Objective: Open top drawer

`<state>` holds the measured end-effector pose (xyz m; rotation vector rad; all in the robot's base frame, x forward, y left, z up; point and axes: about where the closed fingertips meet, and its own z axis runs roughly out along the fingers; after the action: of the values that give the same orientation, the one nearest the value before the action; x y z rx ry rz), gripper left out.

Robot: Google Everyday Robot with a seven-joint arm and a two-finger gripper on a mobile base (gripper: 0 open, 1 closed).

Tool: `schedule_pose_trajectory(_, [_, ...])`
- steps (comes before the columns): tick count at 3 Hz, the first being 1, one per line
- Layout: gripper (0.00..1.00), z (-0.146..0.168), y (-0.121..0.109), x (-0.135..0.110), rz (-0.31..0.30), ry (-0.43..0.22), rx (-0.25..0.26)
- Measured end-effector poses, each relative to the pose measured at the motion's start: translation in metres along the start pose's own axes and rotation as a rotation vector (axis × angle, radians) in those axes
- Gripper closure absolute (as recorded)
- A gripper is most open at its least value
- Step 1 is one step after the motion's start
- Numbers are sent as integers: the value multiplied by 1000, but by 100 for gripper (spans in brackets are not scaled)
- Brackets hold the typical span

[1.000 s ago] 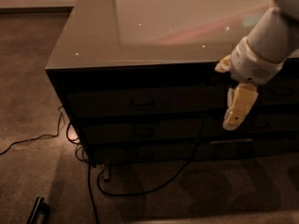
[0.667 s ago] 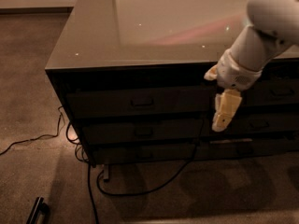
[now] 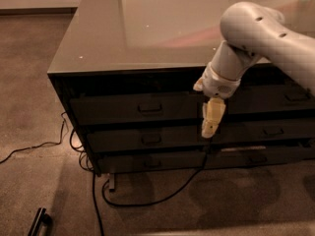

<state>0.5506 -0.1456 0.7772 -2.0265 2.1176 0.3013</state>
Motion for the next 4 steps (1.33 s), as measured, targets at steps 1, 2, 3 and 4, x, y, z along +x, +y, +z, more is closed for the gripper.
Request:
schedule_pose_trajectory(1, [0,7,-3,-2,-3,-5,-12])
schedule_pose_trajectory(2, [0,24,-10,-1,7,-38,-43])
schedule_pose_trajectory(3, [0,55,-38,-26,-52,-86,-58])
schedule_pose_trajectory(4, [0,81,-63,-51,-111,-81,-63])
